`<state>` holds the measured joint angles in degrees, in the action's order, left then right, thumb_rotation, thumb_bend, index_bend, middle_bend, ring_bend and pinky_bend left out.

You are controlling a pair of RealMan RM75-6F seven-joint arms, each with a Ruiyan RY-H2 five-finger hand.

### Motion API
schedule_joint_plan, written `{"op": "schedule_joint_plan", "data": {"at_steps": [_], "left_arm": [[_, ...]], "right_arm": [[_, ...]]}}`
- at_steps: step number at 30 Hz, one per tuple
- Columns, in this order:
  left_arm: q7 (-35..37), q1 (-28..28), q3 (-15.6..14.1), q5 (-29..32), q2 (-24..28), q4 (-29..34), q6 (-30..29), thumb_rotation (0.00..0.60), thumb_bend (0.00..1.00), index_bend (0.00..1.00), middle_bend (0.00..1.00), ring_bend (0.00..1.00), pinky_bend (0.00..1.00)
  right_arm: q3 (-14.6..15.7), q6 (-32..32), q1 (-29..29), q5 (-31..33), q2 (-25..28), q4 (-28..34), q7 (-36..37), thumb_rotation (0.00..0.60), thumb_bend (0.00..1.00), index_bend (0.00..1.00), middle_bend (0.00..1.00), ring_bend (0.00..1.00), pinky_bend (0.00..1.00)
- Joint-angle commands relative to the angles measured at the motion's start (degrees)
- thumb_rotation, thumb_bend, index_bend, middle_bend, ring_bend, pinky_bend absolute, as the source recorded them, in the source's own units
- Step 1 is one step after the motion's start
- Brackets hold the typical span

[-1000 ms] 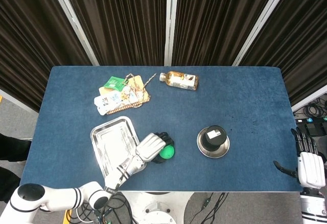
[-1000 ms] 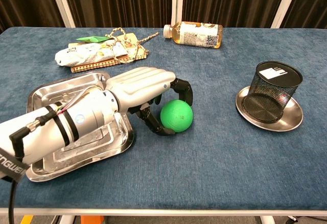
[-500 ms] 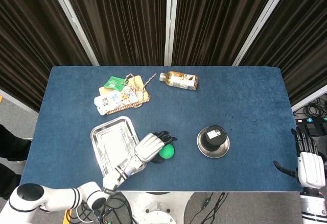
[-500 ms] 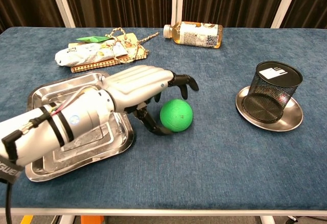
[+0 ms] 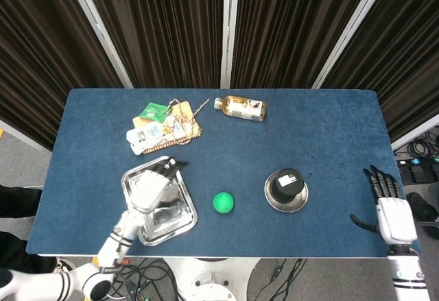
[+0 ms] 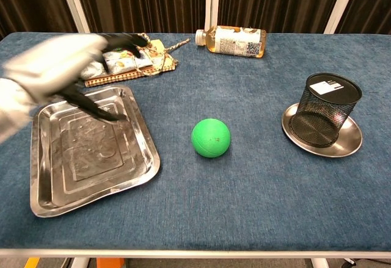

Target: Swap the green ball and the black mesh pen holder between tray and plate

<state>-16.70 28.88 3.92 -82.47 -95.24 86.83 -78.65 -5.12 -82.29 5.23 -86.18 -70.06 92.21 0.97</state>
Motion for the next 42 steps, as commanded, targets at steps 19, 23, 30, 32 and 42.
{"op": "schedule_joint_plan", "data": {"at_steps": [19,23,30,32,42], "left_arm": [[7.59,-21.96,-3.24,5.59,9.09,-3.01,-15.95,0.6,0.08,0.13,0.16,0.08,0.27],[8.09,-22.38,-2.77,5.2,9.03,-3.42,-15.13,0.6,0.08,0.13,0.16,0.08,0.27],[7.94,-22.74,-2.03,4.49,8.98,-3.4,-14.02,0.6,0.08,0.13,0.16,0.08,0.28],[8.38,-22.8,-1.93,4.98,9.19,-2.94,-12.77,0.6,0.08,0.13,0.16,0.08,0.31],[8.97,-23.35,-1.1,3.93,8.88,-3.48,-12.11,0.6,0.08,0.13,0.16,0.08,0.31]], "right_arm": [[-6.12,24.65,19.04,16.45,-5.55,5.31,-17.65,0.6,0.05,0.0,0.01,0.0,0.0],[-5.79,25.41,20.47,17.68,-6.41,5.23,-18.78,0.6,0.06,0.0,0.07,0.0,0.01],[-5.07,24.01,21.22,18.13,-7.18,4.87,-19.82,0.6,0.1,0.13,0.3,0.19,0.23],[-4.82,23.71,21.24,18.46,-7.17,4.73,-19.78,0.6,0.11,0.19,0.33,0.22,0.26],[-6.67,18.95,21.76,13.58,-4.27,8.98,-17.35,0.6,0.14,0.25,0.36,0.25,0.28]]}}
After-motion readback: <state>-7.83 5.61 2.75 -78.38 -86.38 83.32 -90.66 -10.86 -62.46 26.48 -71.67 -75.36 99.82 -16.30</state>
